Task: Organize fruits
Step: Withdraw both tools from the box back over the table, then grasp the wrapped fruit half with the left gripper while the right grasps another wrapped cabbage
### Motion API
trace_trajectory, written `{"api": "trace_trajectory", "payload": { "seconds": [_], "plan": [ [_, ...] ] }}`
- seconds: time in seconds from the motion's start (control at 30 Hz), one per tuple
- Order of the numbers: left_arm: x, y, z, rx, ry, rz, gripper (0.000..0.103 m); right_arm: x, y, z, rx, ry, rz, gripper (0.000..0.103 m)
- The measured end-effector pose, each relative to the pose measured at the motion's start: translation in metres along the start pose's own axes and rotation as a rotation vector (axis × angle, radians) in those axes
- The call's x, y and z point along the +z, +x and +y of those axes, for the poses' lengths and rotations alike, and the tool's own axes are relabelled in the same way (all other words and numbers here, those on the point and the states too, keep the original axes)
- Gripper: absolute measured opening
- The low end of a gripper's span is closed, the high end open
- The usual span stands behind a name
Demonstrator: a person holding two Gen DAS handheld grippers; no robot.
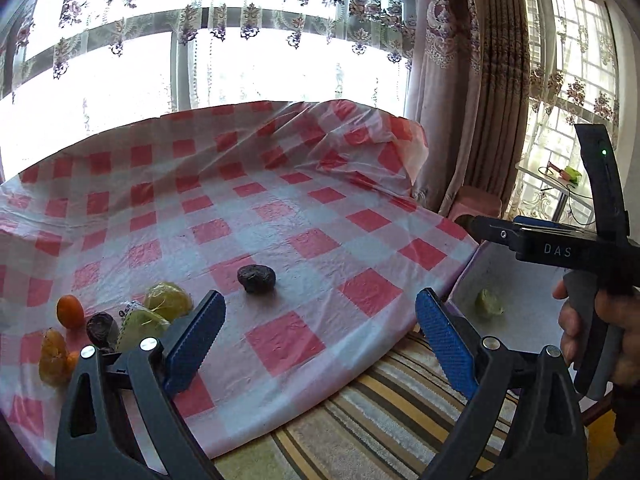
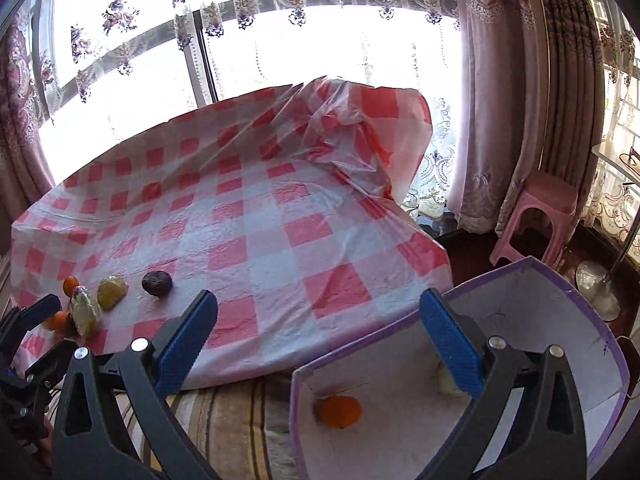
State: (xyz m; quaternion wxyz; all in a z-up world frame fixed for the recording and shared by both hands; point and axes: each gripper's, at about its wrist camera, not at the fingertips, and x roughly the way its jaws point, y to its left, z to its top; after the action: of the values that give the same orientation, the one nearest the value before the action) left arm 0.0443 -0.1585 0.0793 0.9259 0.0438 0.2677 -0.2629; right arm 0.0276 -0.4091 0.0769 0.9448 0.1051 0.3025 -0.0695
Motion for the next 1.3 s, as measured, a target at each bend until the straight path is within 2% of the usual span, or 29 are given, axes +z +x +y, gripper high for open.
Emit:
{"api": "trace_trajectory", "payload": {
  "seconds": [0.13, 0.3, 0.67, 1.0, 1.2, 1.3],
  "plan": [
    [-0.005, -0.013, 0.042, 0.044, -0.125, -0.016, 0.093, -0.007, 0.01, 0.044, 0.025, -0.095, 0.021, 0.101],
    [-0.019, -0.029, 0.094, 0.108, -0.268, -0.024, 0.093, -0.021, 0.02, 0.094, 0.102, -0.164, 0.051, 0.101],
    [-0.051, -0.055, 0.172, 0.22, -0.47, -0.017, 0.092, -0.037, 0.029, 0.177, 0.192, -0.324, 0.04, 0.101],
    [-0.074, -0.054, 0.212, 0.219, -0.654, 0.033, 0.092, -0.055, 0.037, 0.238, 0.192, -0.499, 0.02, 0.101],
    [-0.08, -0.045, 0.228, 0.192, -0.72, 0.06, 0.09, -0.064, 0.045, 0.263, 0.207, -0.59, 0.027, 0.101],
    [-0.078, -0.042, 0.233, 0.196, -0.715, 0.055, 0.09, -0.066, 0.049, 0.273, 0.225, -0.614, 0.039, 0.101]
  ]
}}
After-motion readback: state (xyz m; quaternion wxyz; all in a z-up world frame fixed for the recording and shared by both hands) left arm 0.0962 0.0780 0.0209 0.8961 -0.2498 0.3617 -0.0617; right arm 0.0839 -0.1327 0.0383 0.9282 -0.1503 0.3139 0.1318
